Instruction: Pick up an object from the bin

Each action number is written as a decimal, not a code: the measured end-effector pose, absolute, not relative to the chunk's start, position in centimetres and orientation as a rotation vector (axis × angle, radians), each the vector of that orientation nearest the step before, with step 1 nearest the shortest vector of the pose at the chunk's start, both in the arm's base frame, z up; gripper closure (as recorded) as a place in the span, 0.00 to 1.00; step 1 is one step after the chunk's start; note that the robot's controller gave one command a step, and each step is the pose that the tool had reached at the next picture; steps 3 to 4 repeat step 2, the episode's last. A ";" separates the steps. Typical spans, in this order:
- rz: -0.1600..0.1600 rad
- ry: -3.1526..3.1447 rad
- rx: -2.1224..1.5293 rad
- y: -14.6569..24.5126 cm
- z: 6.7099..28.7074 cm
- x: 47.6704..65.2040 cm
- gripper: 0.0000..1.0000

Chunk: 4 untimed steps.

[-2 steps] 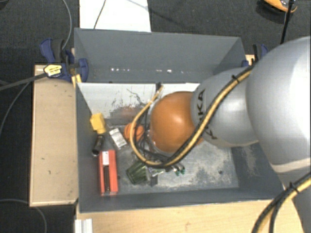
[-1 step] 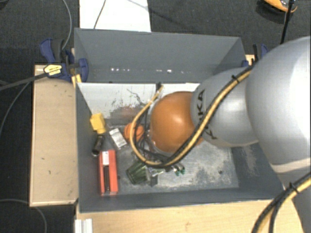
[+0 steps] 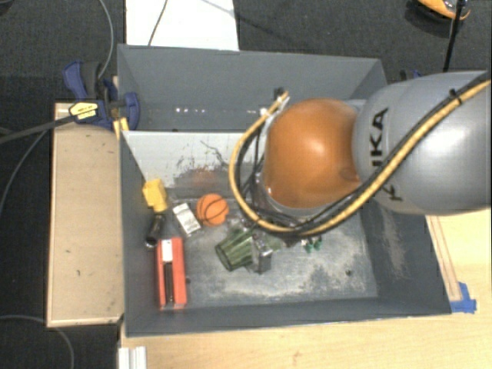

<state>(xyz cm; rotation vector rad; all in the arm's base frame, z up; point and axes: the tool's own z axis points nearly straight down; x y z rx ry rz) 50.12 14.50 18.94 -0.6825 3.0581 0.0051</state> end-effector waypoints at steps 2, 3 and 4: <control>0.006 3.054 -0.642 13.9 37.6 50.6 1.00; 0.006 3.054 -0.642 13.9 37.6 50.6 1.00; 0.006 3.054 -0.642 13.9 37.6 50.6 1.00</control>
Offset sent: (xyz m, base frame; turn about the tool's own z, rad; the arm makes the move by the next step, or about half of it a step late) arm 0.0033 -0.0063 0.1815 0.0185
